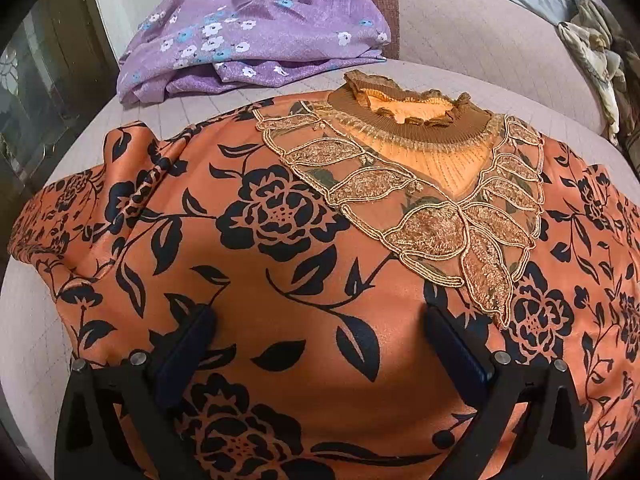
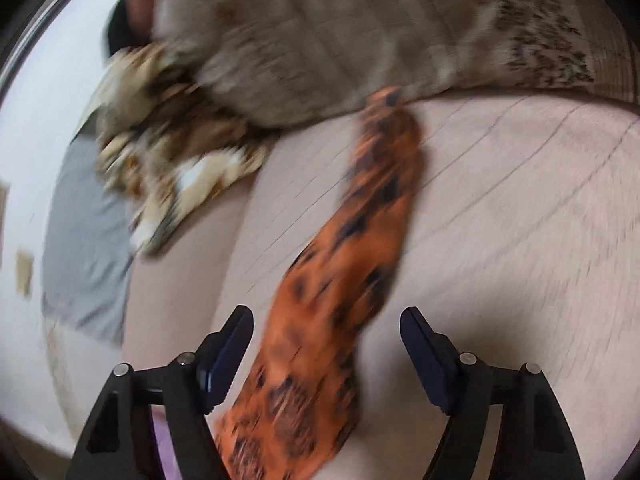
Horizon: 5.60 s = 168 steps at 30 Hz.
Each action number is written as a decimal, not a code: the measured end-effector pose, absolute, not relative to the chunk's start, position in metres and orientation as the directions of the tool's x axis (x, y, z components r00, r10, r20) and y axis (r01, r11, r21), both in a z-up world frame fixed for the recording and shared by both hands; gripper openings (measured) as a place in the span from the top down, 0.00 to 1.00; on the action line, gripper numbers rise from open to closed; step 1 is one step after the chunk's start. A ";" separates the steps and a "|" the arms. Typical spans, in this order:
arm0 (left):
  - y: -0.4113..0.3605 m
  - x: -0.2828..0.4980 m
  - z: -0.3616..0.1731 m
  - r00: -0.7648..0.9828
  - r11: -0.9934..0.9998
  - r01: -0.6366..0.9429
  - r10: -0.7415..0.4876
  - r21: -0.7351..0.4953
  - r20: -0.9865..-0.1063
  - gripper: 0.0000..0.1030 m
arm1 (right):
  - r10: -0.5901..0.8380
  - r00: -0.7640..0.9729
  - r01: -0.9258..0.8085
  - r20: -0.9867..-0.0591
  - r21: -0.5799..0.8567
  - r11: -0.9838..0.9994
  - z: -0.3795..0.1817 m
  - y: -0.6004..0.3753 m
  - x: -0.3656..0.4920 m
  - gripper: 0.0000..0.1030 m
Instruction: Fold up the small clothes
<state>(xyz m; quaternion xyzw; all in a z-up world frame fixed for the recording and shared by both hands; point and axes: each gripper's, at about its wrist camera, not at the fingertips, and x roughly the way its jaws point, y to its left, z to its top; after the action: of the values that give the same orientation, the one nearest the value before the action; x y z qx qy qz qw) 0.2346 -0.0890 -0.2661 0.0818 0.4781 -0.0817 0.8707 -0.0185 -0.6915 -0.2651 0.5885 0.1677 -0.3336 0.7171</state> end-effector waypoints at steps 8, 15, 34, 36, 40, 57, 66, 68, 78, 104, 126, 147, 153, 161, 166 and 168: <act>-0.086 0.240 -0.262 0.510 0.970 0.233 -0.066 0.064 -0.857 0.00 | -0.297 0.711 0.675 -0.638 0.737 0.031 -0.293 -0.724 -0.005 0.91; -0.074 0.249 -0.231 0.624 0.974 0.168 0.015 0.153 -0.781 0.00 | -0.164 0.899 0.437 -0.405 0.824 0.360 -0.190 -0.637 0.044 0.93; 0.102 0.283 -0.171 0.680 0.951 -0.308 0.230 0.014 -0.696 0.00 | 0.520 0.721 0.158 -0.457 0.840 0.519 -0.220 -0.215 0.251 0.87; 0.109 0.283 -0.172 0.674 0.945 -0.328 0.230 -0.005 -0.702 0.00 | 0.550 0.672 0.150 -0.496 0.819 0.554 -0.230 -0.191 0.254 0.45; 0.109 0.283 -0.174 0.671 0.945 -0.326 0.222 -0.012 -0.707 0.00 | 0.618 0.660 0.056 -0.427 0.848 0.527 -0.218 -0.187 0.239 0.10; -0.009 0.292 -0.228 0.612 0.990 0.029 0.092 0.139 -0.785 0.00 | 0.204 0.673 0.383 -0.711 0.570 0.727 -0.235 -0.383 0.141 0.49; -0.028 0.282 -0.235 0.607 0.982 0.086 0.082 0.168 -0.791 0.00 | 0.246 0.559 0.429 -0.792 0.530 0.732 -0.239 -0.398 0.157 0.48; -0.029 0.271 -0.227 0.638 0.981 0.096 0.071 0.170 -0.767 0.00 | 0.220 0.583 0.405 -0.782 0.515 0.756 -0.217 -0.393 0.146 0.48; -0.016 0.182 -0.192 0.714 0.985 0.149 -0.050 0.082 -0.698 0.00 | 0.150 0.693 0.378 -0.705 0.532 0.757 -0.167 -0.381 0.044 0.41; 0.284 0.189 -0.097 0.637 0.924 -0.367 0.331 0.104 -0.696 0.00 | 0.295 0.733 0.099 -0.613 0.525 0.845 -0.155 -0.290 0.045 0.41; 0.374 0.332 -0.229 0.520 0.720 -0.566 -0.067 -0.402 -0.851 0.24 | 0.262 0.652 0.152 -0.711 0.462 0.874 -0.197 -0.285 0.095 0.41; 0.401 0.376 -0.256 0.633 0.712 -0.567 0.055 -0.414 -0.773 0.94 | 0.222 0.601 0.205 -0.768 0.417 0.886 -0.231 -0.291 0.119 0.41; 0.357 0.374 -0.208 0.667 0.820 -0.449 0.045 -0.354 -0.743 0.95 | 0.207 0.641 0.223 -0.739 0.438 0.871 -0.220 -0.299 0.113 0.41; 0.211 0.349 -0.107 0.739 0.960 -0.107 -0.096 -0.258 -0.666 0.95 | 0.178 0.725 0.280 -0.665 0.522 0.806 -0.191 -0.331 0.095 0.41; 0.083 0.313 -0.056 0.752 0.966 0.158 -0.253 -0.207 -0.609 0.95 | 0.150 0.771 0.324 -0.619 0.584 0.744 -0.176 -0.358 0.080 0.41; 0.037 0.300 -0.046 0.737 0.948 0.237 -0.317 -0.212 -0.596 0.95 | 0.138 0.789 0.343 -0.599 0.615 0.710 -0.172 -0.372 0.072 0.41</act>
<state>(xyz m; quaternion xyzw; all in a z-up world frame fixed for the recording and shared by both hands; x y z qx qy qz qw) 0.2996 0.0367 -0.0461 -0.0611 0.3303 -0.1489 0.9300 0.0721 -0.3721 -0.1724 0.3764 0.3195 -0.0590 0.8676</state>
